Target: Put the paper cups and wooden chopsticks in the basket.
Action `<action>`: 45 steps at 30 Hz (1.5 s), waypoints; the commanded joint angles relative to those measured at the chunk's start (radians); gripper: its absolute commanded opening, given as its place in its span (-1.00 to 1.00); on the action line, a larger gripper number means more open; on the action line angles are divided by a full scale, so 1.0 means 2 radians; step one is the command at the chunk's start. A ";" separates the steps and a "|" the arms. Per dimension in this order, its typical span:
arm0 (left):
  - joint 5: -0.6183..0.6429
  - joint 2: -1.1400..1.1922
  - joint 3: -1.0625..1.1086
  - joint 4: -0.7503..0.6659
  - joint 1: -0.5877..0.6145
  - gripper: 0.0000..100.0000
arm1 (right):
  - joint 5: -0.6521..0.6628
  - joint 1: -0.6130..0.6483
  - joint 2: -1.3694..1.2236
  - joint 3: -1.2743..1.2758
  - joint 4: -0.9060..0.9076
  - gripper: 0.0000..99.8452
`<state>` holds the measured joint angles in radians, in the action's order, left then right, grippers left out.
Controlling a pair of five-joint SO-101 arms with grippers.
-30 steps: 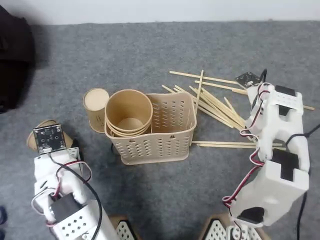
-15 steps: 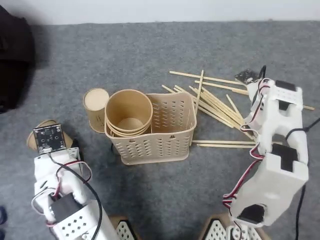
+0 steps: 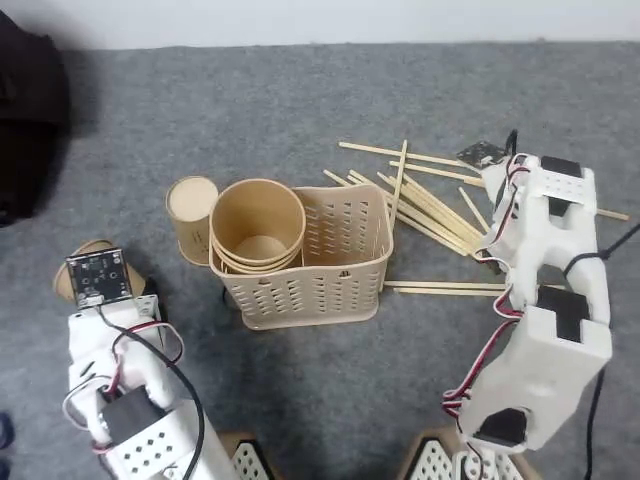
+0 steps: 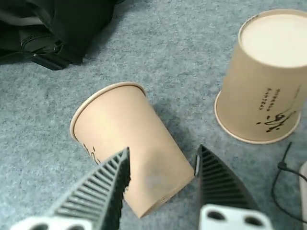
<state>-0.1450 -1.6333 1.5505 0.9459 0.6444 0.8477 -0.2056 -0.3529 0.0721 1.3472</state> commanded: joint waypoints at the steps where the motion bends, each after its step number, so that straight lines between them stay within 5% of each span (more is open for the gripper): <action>1: 0.005 -0.007 -0.003 0.002 -0.005 -0.59 | 0.005 0.011 0.015 -0.021 -0.010 -0.68; 7: 0.005 -0.007 -0.003 0.002 -0.005 -0.59 | 0.008 0.008 -0.031 -0.015 -0.049 -0.72; 10: 0.005 -0.007 -0.002 0.002 -0.005 -0.59 | 0.006 0.010 -0.042 -0.021 -0.051 -1.00; 30: 0.005 -0.007 -0.001 0.002 -0.005 -0.59 | 0.006 0.008 0.083 -0.028 0.026 -0.99; 41: 0.003 -0.007 0.000 0.002 -0.005 -0.59 | 0.025 -0.002 0.007 -0.028 0.023 -0.98; 45: 0.003 -0.007 0.000 0.002 -0.005 -0.59 | 0.041 -0.003 -0.020 -0.028 0.011 -0.78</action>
<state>-0.1450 -1.6333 1.5566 0.9459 0.6444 0.9076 -0.1995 -0.3913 0.0399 1.3886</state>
